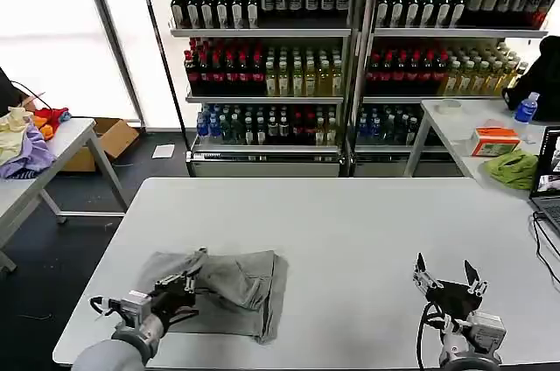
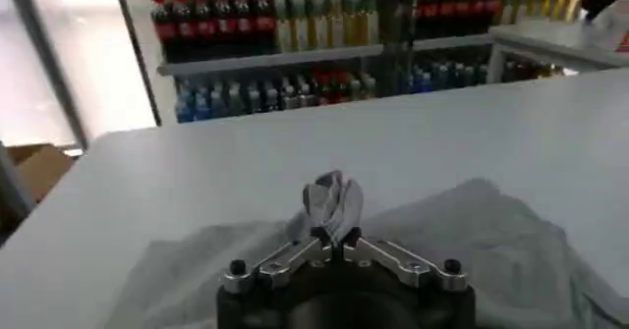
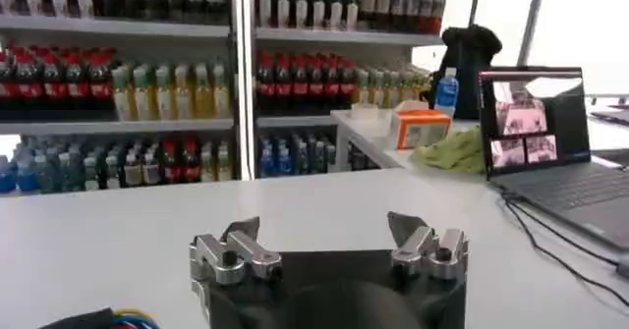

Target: Fold and organize the clothes.

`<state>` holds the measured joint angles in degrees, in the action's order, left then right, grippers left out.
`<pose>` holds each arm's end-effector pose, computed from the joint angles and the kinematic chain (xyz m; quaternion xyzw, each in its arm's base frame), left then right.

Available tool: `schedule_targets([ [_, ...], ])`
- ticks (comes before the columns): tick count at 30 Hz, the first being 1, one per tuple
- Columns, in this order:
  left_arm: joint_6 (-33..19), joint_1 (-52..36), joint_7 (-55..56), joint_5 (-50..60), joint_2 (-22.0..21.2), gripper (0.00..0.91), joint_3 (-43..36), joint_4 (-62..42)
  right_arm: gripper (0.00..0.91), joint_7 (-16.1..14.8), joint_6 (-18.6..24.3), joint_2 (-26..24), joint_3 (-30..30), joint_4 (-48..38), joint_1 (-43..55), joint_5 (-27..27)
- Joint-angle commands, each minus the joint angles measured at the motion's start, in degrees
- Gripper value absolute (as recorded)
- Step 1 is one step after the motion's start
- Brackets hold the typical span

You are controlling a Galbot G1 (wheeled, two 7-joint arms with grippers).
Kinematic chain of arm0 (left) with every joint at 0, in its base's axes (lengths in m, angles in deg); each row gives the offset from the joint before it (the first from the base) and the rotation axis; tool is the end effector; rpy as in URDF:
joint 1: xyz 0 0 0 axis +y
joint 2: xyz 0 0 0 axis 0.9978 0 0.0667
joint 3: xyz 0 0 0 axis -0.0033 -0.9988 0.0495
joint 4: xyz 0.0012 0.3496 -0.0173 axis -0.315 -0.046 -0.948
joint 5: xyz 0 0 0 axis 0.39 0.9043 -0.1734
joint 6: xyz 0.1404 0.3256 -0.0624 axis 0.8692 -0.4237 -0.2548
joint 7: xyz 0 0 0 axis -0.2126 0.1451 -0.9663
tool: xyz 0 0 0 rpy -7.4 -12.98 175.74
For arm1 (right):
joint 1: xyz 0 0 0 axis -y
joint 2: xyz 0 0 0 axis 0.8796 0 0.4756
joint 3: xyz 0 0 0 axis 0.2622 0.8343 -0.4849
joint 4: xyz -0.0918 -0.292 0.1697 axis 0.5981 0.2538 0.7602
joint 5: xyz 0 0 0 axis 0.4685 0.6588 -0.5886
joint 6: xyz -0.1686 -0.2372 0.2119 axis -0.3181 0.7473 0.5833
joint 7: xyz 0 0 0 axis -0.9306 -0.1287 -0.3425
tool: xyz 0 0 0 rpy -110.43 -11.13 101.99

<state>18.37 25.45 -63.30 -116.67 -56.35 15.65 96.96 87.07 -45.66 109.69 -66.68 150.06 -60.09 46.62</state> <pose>0.2263 0.0541 -0.2610 -0.1298 -0.9617 -0.0391 0.2383 0.1719 -0.0426 -0.2181 -0.1378 -0.9808 0.0120 0.1378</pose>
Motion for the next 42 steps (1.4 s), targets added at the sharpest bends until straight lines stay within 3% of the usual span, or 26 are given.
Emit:
schedule_targets([
  [1, 1.3, -1.6, 1.6, -1.8, -1.1, 0.0, -7.1, 4.3, 0.907, 0.1, 0.0, 1.4, 0.5, -0.4, -0.3, 0.9],
  [20, 1.8, -6.1, 1.5, 0.6, -6.2, 0.0, -13.9, -0.1, 0.907, -0.1, 0.2, 1.9, 2.1, -1.3, -0.5, 2.3],
  [41, 1.5, -7.5, 1.0, 1.8, -9.6, 0.0, -13.8, -2.8, 0.907, -0.3, 0.3, 1.9, 3.7, -2.8, 0.6, 2.7],
  [42, 1.5, -7.3, 0.8, 1.8, -9.6, 0.071, -13.6, -2.7, 0.907, -0.3, 0.4, 1.9, 3.8, -2.8, 0.6, 2.7],
])
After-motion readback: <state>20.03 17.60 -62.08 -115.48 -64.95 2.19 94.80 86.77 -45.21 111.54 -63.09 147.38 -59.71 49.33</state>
